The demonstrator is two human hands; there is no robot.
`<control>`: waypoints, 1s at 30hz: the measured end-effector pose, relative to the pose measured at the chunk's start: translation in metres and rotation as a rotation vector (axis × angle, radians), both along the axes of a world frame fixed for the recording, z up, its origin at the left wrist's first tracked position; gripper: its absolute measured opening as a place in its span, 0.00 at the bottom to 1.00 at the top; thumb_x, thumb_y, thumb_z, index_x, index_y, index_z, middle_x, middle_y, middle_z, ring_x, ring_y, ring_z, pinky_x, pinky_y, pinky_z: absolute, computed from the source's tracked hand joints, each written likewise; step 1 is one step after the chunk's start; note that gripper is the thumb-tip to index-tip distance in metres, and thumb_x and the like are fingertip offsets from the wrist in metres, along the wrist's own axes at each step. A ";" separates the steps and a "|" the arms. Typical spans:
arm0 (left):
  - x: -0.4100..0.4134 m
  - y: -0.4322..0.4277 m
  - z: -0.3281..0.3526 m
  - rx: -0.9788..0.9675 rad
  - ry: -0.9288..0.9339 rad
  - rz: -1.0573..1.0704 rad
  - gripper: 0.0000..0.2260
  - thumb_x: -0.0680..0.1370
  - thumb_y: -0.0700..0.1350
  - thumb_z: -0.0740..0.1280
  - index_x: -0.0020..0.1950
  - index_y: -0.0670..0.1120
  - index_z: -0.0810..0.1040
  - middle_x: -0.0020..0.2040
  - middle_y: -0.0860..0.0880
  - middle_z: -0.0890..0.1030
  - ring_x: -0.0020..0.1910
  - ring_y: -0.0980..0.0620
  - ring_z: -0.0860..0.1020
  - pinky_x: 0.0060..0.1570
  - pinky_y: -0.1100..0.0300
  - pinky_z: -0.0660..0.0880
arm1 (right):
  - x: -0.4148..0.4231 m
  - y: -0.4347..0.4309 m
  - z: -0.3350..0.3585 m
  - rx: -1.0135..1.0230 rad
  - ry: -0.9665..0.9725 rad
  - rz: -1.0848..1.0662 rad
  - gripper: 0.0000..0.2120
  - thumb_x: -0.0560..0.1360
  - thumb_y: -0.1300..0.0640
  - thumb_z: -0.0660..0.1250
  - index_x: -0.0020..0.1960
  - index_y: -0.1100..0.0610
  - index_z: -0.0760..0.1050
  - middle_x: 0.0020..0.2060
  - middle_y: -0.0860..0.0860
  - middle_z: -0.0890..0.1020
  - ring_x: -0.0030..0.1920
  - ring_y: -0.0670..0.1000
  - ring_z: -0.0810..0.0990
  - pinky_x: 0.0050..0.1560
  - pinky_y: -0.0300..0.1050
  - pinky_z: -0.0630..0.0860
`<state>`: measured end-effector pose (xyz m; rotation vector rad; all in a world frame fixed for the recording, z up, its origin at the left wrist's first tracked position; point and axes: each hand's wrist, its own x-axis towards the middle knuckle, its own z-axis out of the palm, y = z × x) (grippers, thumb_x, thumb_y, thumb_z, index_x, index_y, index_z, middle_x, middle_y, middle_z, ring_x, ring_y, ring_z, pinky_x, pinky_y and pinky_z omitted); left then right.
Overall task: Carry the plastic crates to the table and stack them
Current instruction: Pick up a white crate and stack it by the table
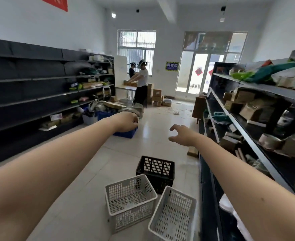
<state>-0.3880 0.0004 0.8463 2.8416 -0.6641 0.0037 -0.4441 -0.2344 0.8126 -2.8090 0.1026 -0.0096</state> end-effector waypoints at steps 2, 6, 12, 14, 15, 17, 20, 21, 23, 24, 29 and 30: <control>0.040 0.013 -0.002 0.000 -0.009 0.049 0.19 0.80 0.50 0.60 0.70 0.48 0.71 0.68 0.47 0.75 0.65 0.46 0.73 0.65 0.53 0.70 | 0.047 -0.004 -0.001 0.002 -0.013 0.013 0.25 0.78 0.50 0.63 0.73 0.54 0.64 0.69 0.57 0.68 0.64 0.58 0.73 0.61 0.50 0.71; 0.118 0.047 -0.010 -0.024 -0.002 0.151 0.20 0.79 0.51 0.60 0.71 0.50 0.70 0.68 0.48 0.75 0.65 0.47 0.74 0.65 0.52 0.71 | 0.135 0.006 -0.002 -0.047 0.000 0.092 0.25 0.77 0.49 0.63 0.72 0.52 0.64 0.69 0.57 0.68 0.63 0.57 0.73 0.61 0.49 0.70; 0.246 0.078 -0.039 -0.103 0.037 0.218 0.20 0.80 0.50 0.59 0.71 0.48 0.70 0.68 0.47 0.75 0.66 0.47 0.74 0.64 0.55 0.69 | 0.268 0.034 -0.013 -0.046 -0.049 0.165 0.24 0.78 0.49 0.63 0.72 0.51 0.64 0.67 0.56 0.68 0.61 0.56 0.74 0.58 0.47 0.69; 0.297 0.085 -0.059 -0.123 0.062 0.223 0.19 0.80 0.50 0.60 0.71 0.47 0.71 0.68 0.47 0.75 0.66 0.46 0.74 0.64 0.54 0.69 | 0.312 0.040 -0.032 -0.060 -0.019 0.165 0.24 0.77 0.48 0.63 0.71 0.50 0.64 0.67 0.55 0.68 0.60 0.56 0.75 0.58 0.47 0.70; 0.324 0.087 -0.069 -0.137 0.093 0.229 0.19 0.80 0.50 0.60 0.70 0.47 0.71 0.68 0.47 0.75 0.66 0.46 0.74 0.65 0.54 0.69 | 0.337 0.040 -0.044 -0.065 0.010 0.158 0.24 0.77 0.48 0.63 0.71 0.50 0.64 0.67 0.55 0.68 0.60 0.56 0.74 0.59 0.48 0.70; 0.375 0.091 -0.088 -0.186 0.157 0.236 0.19 0.80 0.50 0.61 0.69 0.46 0.73 0.68 0.47 0.75 0.66 0.47 0.73 0.66 0.54 0.69 | 0.382 0.038 -0.066 -0.062 0.048 0.131 0.24 0.77 0.48 0.63 0.71 0.51 0.65 0.67 0.56 0.69 0.62 0.57 0.74 0.62 0.49 0.69; 0.441 0.086 -0.120 -0.252 0.225 0.258 0.17 0.80 0.48 0.61 0.67 0.44 0.75 0.67 0.46 0.76 0.65 0.46 0.73 0.63 0.55 0.68 | 0.438 0.026 -0.108 0.020 0.073 0.081 0.23 0.77 0.49 0.65 0.70 0.53 0.67 0.67 0.57 0.69 0.64 0.59 0.72 0.63 0.49 0.68; 0.462 0.082 -0.134 -0.256 0.250 0.261 0.16 0.80 0.47 0.61 0.66 0.44 0.75 0.66 0.45 0.76 0.65 0.46 0.74 0.62 0.55 0.68 | 0.457 0.020 -0.126 0.042 0.092 0.067 0.23 0.77 0.50 0.65 0.70 0.53 0.67 0.68 0.58 0.69 0.63 0.59 0.73 0.64 0.50 0.68; 0.500 0.071 -0.172 -0.238 0.316 0.276 0.16 0.80 0.45 0.61 0.65 0.42 0.76 0.65 0.43 0.77 0.64 0.45 0.74 0.63 0.54 0.69 | 0.493 0.007 -0.165 0.047 0.156 0.046 0.22 0.77 0.50 0.65 0.70 0.53 0.67 0.68 0.58 0.69 0.63 0.60 0.74 0.64 0.51 0.69; 0.514 0.066 -0.193 -0.231 0.350 0.287 0.15 0.80 0.45 0.61 0.65 0.41 0.76 0.64 0.42 0.77 0.63 0.44 0.75 0.64 0.53 0.69 | 0.508 0.000 -0.185 0.042 0.191 0.041 0.22 0.77 0.51 0.64 0.70 0.53 0.67 0.68 0.58 0.69 0.63 0.60 0.73 0.64 0.51 0.69; 0.590 0.049 -0.323 -0.253 0.525 0.422 0.15 0.79 0.45 0.61 0.63 0.41 0.77 0.62 0.41 0.79 0.60 0.44 0.76 0.64 0.54 0.70 | 0.592 -0.037 -0.305 0.007 0.383 0.013 0.21 0.77 0.55 0.63 0.69 0.56 0.69 0.66 0.59 0.73 0.62 0.61 0.75 0.59 0.49 0.72; 0.607 0.048 -0.351 -0.248 0.553 0.459 0.15 0.79 0.45 0.61 0.63 0.42 0.77 0.62 0.41 0.79 0.61 0.44 0.76 0.64 0.54 0.71 | 0.612 -0.046 -0.332 0.005 0.408 0.003 0.20 0.76 0.54 0.64 0.68 0.56 0.70 0.64 0.59 0.74 0.61 0.60 0.76 0.59 0.49 0.73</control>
